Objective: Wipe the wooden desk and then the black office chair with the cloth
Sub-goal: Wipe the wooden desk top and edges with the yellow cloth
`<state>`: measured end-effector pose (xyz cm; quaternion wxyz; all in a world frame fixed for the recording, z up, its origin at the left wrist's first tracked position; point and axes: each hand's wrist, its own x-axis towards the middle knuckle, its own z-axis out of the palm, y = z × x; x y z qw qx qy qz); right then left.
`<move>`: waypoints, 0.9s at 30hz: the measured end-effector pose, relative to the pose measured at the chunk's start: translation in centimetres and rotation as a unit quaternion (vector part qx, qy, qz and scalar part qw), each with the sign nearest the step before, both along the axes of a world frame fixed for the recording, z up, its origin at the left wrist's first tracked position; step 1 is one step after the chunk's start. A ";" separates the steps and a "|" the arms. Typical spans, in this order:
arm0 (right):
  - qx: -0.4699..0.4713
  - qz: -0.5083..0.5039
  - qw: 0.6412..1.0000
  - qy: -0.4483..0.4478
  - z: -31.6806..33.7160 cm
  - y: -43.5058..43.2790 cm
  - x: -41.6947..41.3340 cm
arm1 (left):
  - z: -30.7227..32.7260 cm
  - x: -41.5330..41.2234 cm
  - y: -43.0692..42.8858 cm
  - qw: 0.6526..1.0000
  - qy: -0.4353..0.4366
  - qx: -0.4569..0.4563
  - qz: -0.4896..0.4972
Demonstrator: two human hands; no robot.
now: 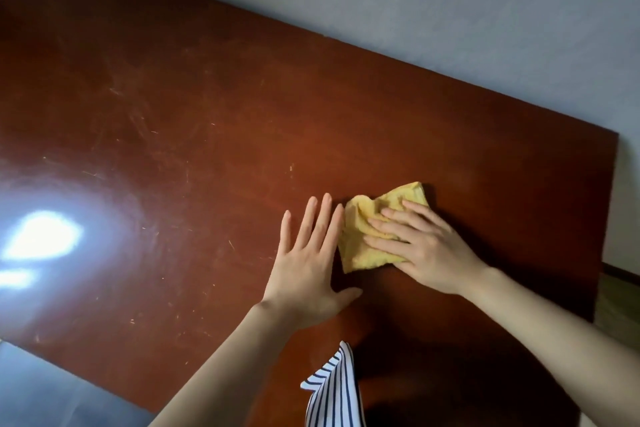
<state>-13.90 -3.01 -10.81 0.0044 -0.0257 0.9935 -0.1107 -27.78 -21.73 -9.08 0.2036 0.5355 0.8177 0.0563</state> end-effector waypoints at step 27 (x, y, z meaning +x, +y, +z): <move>0.004 -0.386 0.917 -0.104 -1.1 4.7 -18.9 | -1.3 2.1 -1.9 0.999 0.034 0.028 -0.002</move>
